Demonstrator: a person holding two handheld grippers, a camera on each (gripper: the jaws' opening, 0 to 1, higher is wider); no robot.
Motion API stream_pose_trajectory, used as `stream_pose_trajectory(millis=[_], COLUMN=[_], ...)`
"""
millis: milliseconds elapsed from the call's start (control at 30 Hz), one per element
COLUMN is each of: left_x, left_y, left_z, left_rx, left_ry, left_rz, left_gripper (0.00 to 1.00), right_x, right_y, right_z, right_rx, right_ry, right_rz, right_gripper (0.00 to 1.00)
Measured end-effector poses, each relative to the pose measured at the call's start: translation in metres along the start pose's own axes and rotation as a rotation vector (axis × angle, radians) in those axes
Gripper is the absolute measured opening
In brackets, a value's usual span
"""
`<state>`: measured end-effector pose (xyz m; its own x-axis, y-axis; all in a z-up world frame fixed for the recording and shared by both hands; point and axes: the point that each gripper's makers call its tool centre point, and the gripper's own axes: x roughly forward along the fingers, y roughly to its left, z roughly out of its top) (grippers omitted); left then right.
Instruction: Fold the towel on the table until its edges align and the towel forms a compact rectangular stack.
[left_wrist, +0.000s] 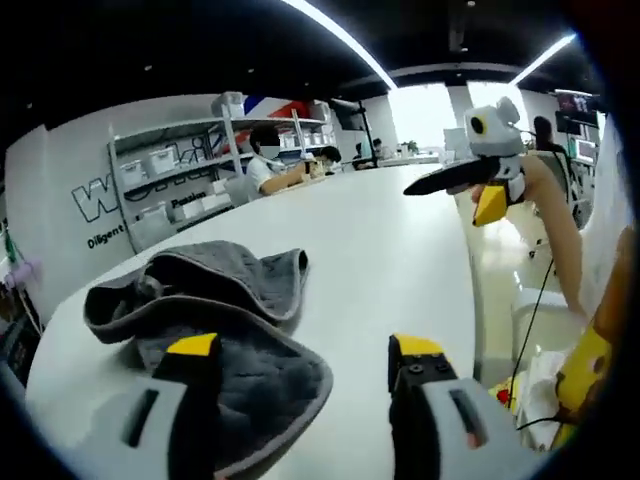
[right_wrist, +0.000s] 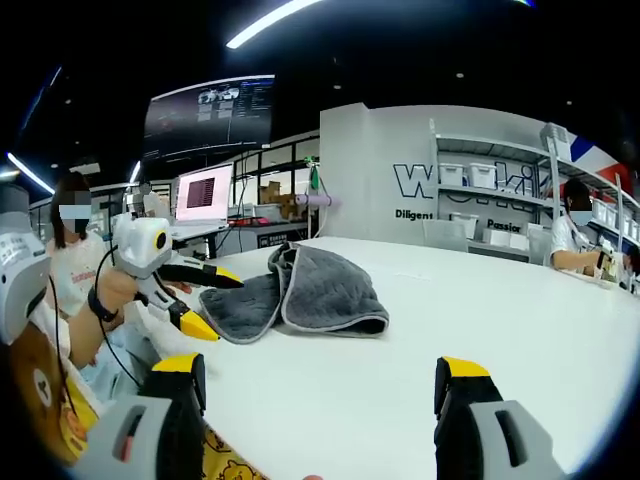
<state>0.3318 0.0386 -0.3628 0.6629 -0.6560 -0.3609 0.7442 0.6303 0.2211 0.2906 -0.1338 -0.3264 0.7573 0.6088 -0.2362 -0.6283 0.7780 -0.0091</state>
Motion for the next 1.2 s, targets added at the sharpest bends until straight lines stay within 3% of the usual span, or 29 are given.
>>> stream_pose_trajectory(millis=[133, 467, 733, 900, 1200], left_x=[0.011, 0.018, 0.018, 0.020, 0.024], left_y=[-0.002, 0.002, 0.009, 0.010, 0.003], left_z=[-0.014, -0.024, -0.033, -0.038, -0.037], left_rx=[-0.041, -0.148, -0.183, -0.162, -0.182], left_ry=[0.056, 0.062, 0.081, 0.102, 0.098], left_rz=[-0.023, -0.028, -0.014, -0.005, -0.035], left_gripper=[0.58, 0.42, 0.32, 0.27, 0.08], right_x=[-0.002, -0.004, -0.002, 0.000, -0.001], right_y=[0.001, 0.000, 0.003, 0.005, 0.003], right_z=[0.001, 0.001, 0.000, -0.001, -0.002], right_rx=[0.000, 0.001, 0.003, 0.005, 0.006], right_ry=[-0.006, -0.011, -0.010, -0.008, -0.004], right_rz=[0.006, 0.006, 0.015, 0.018, 0.014], right_gripper=[1.00, 1.00, 1.00, 1.00, 1.00])
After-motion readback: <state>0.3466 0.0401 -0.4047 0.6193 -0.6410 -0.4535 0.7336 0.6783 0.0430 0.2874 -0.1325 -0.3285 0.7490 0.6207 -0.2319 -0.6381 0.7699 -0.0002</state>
